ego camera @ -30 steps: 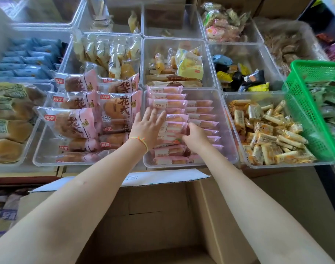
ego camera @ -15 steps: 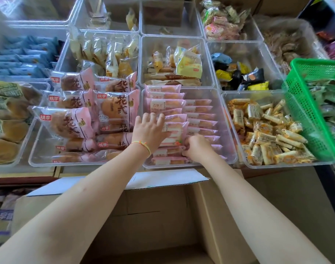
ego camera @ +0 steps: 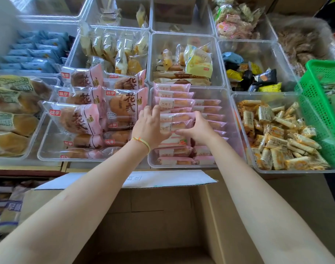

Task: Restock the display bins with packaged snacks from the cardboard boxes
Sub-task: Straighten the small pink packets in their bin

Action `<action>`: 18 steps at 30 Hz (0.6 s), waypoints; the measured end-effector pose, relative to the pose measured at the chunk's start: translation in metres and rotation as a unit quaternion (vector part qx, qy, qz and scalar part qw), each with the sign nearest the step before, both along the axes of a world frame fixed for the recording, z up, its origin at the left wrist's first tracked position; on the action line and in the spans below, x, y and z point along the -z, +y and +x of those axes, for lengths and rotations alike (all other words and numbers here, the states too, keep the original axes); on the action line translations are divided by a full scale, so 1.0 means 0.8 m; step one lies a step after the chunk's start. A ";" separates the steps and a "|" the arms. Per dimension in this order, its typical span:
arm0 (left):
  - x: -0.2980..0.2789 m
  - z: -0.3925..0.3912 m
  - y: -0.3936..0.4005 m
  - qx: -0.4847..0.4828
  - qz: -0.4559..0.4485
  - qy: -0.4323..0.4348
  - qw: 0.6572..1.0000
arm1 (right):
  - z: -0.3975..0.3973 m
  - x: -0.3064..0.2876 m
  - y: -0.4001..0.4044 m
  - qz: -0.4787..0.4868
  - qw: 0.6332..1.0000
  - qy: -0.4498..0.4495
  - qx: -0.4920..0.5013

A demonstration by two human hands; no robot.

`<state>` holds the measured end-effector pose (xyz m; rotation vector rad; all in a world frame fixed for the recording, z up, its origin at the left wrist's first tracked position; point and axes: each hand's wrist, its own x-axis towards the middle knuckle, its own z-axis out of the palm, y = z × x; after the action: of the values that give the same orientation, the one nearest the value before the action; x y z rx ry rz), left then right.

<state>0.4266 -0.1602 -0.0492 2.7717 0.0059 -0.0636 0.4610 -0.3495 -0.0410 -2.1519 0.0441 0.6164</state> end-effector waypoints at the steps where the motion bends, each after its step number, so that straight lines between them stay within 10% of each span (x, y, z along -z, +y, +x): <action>1: -0.001 0.001 0.000 -0.024 -0.039 0.006 0.999 | 0.000 0.003 0.001 0.015 1.000 0.000 0.013; 18: -0.024 0.005 0.000 -0.015 -0.230 -0.078 0.970 | -0.008 0.011 -0.006 0.086 0.990 -0.096 0.060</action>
<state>0.4304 -0.1601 -0.0303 2.3037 -0.0074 0.1445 0.4544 -0.3541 -0.0494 -2.0150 0.0157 0.3285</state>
